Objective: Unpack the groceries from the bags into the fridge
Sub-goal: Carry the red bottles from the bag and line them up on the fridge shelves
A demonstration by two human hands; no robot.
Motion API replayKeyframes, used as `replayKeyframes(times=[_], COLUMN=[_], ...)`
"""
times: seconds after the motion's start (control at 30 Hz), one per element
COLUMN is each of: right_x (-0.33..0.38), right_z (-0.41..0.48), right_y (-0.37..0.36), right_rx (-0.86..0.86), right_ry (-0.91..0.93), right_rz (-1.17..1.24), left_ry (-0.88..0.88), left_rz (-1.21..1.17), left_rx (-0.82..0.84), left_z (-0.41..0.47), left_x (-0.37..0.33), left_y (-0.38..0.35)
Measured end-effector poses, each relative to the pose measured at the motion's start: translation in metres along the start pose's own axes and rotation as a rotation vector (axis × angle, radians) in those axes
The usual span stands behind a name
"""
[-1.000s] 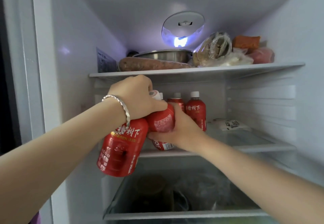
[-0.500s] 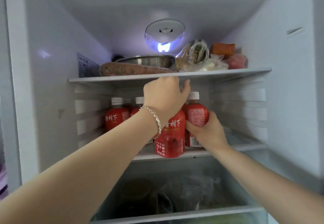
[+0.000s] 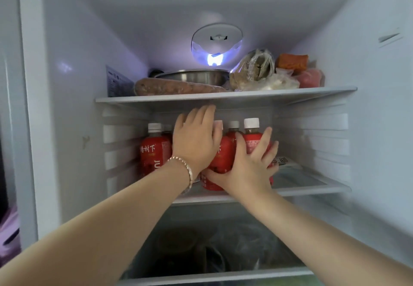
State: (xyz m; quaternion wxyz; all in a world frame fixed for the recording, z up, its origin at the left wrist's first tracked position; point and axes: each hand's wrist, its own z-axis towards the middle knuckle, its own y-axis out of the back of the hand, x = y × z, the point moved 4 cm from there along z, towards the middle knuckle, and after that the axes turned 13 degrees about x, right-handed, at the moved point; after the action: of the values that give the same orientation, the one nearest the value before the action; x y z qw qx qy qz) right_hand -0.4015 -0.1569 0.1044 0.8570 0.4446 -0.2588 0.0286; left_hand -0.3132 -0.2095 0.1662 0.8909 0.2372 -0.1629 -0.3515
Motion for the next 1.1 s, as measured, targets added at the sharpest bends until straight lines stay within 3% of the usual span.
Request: replayKeyframes(times=[0.1,0.2,0.47,0.7,0.8,0.93,1.03,1.1], right_x=[0.001,0.003,-0.005,-0.002,-0.004,0.007,0.025,0.037], right_z=[0.017,0.033,0.041,0.042,0.038,0.005,-0.020,-0.040], right_y=[-0.006,-0.016,-0.024,-0.024,-0.021,-0.010,0.001,0.008], right_rx=[0.073,0.154,0.178,0.232,0.238,0.182,0.198,0.335], right_ry=[-0.074,-0.100,-0.113,-0.178,-0.124,-0.020,0.206,0.385], right_rz=[-0.050,-0.130,-0.263,-0.327,-0.242,-0.166,-0.096,0.053], left_ry=[0.077,0.057,0.191,0.192,0.211,0.182,0.225,0.255], left_rz=[0.151,0.255,0.191,0.152,0.120,0.168,0.194,0.227], left_rx=[0.346,0.488,0.516,0.507,0.519,0.693,0.764,0.708], left_z=[-0.028,-0.044,-0.051,-0.048,-0.045,-0.051,-0.059,-0.073], left_x=[0.027,0.047,0.057,0.054,0.057,0.053,0.045,0.028], left_y=[-0.022,-0.035,-0.040,-0.039,-0.040,-0.025,-0.004,0.023])
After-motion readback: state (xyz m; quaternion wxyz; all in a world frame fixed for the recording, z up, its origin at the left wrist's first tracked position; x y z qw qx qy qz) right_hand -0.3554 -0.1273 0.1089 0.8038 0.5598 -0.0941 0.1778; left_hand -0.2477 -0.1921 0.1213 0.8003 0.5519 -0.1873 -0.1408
